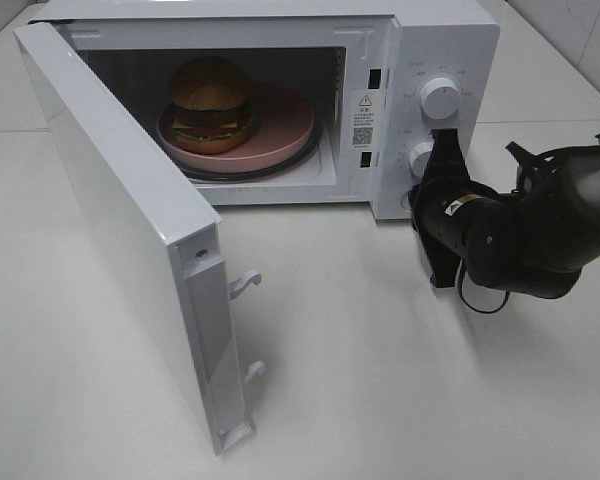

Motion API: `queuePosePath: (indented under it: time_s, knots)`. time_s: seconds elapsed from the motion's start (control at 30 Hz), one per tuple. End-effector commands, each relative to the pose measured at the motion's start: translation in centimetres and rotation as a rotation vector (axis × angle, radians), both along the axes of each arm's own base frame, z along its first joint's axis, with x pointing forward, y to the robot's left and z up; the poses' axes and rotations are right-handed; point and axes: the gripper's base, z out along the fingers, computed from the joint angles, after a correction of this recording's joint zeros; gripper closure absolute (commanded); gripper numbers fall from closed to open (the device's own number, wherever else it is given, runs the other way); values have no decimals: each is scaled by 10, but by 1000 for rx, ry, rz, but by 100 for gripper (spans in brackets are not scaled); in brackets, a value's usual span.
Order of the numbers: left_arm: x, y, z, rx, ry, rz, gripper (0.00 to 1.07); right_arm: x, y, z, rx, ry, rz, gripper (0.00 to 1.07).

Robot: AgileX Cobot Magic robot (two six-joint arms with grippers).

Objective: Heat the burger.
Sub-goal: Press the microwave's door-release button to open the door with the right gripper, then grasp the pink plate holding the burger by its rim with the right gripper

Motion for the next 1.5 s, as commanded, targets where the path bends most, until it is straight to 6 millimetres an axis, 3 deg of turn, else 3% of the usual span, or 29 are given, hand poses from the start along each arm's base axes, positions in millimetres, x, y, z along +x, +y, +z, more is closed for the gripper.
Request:
queuePosePath:
  time_s: [0.03,0.6,1.0,1.23,1.4,1.5]
  knots:
    - [0,0,1,-5,-15,5,9,3,0,25,10,-135,19,107]
    - [0,0,1,-5,-15,5,9,-46,-6,46,-134,34,258,107]
    - [0,0,1,-5,-15,5,9,-66,-7,77,-457,68,551,106]
    - [0,0,1,-5,-15,5,9,-75,-8,82,-650,94,730,106]
    - [0,0,1,-5,-15,5,9,-83,-7,87,-831,151,969,104]
    - [0,0,1,-5,-15,5,9,-83,-7,90,-850,153,998,104]
